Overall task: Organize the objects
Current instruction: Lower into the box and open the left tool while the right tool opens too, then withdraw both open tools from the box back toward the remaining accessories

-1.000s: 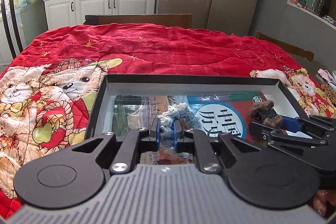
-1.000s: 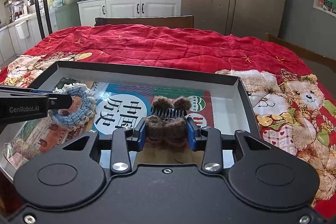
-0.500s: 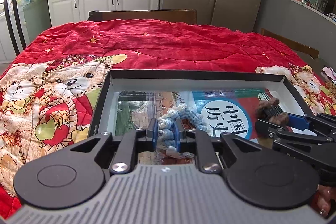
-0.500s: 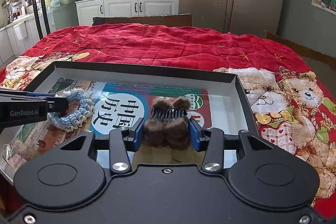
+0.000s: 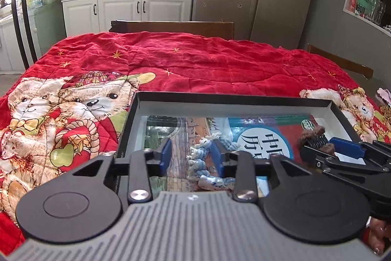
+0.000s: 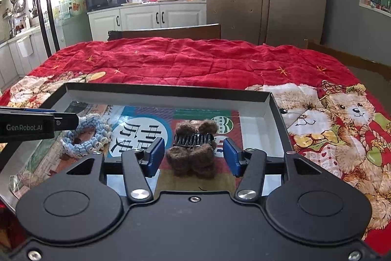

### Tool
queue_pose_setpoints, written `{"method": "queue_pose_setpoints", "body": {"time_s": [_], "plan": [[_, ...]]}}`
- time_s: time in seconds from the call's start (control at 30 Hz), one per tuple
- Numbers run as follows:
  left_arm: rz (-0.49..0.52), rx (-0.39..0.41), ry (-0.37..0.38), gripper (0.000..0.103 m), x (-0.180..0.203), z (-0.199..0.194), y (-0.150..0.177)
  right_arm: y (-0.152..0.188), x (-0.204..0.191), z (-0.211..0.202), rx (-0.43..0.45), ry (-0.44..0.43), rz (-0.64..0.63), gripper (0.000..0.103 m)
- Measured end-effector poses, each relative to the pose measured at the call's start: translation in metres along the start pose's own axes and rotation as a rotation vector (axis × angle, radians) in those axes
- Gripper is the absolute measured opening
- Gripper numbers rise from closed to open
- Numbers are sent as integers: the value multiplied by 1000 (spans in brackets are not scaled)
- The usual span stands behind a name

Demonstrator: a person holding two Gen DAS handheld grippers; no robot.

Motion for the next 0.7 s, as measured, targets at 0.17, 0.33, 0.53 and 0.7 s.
{"method": "queue_pose_setpoints", "body": {"time_s": [0.17, 0.33, 0.53, 0.7], "plan": [[0, 38, -7, 63, 1, -9, -2, -1, 4, -8, 30, 16, 8, 54], [2, 64, -5, 66, 2, -21, -3, -3, 9, -18, 51, 14, 32, 57], [3, 82, 3, 69, 0, -35, -1, -5, 9, -35, 73, 1, 38, 58], [-1, 101, 23, 73, -3, -54, 1, -6, 6, -49, 84, -9, 37, 59]]}}
Point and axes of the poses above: each gripper's, at about its wrist camera, not at the fingertips, and z roughly the way its jaws point, x to its right, y to its underside, the point moved 2 cm from there along z, roughly the way its jaws point, and after that the axes turned 6 degrees about -y, right-handed, at the moved point
